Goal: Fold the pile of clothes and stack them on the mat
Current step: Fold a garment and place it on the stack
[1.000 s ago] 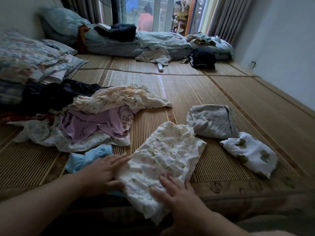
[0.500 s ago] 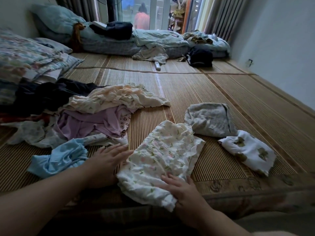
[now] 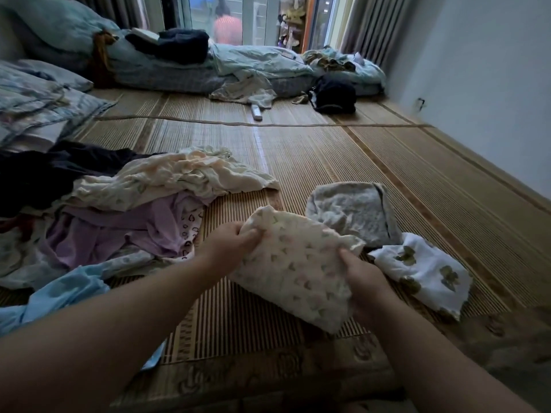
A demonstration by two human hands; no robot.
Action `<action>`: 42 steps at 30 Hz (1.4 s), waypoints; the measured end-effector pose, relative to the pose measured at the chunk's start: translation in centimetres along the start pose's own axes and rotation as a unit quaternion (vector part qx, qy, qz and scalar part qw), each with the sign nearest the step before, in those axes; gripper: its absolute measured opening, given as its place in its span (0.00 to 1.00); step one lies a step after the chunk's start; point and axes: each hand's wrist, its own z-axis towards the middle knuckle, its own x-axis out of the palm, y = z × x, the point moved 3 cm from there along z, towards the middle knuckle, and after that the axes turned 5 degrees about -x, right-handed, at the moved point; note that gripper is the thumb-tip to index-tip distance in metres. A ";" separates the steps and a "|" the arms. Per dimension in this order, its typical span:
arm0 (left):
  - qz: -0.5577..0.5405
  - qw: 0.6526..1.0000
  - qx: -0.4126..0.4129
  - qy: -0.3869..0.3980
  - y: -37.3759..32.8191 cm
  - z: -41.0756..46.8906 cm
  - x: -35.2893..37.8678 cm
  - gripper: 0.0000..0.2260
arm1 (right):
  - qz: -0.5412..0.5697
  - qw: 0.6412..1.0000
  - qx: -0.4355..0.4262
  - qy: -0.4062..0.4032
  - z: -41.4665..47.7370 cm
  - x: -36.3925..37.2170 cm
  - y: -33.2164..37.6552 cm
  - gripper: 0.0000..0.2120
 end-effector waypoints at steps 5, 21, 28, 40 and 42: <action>0.114 0.983 -0.140 -0.021 2.2 4.8 1.5 0.17 | -0.211 0.975 -0.023 -0.070 2.6 -1.2 0.0 0.25; -0.197 0.960 -0.070 0.186 -5.0 3.2 3.6 0.15 | -0.130 0.974 -0.182 0.032 1.7 -3.4 5.6 0.12; -0.272 0.949 -0.103 0.124 -11.5 11.4 9.1 0.14 | -0.156 0.955 -0.248 -0.038 10.3 -8.5 16.4 0.11; 0.370 0.917 0.143 0.035 -8.0 21.7 16.3 0.29 | -0.629 0.741 -0.233 -0.022 23.5 -9.1 12.0 0.30; 0.393 0.913 0.090 0.071 -6.9 22.2 16.7 0.28 | -0.624 0.763 -0.168 0.006 24.5 -9.5 10.2 0.37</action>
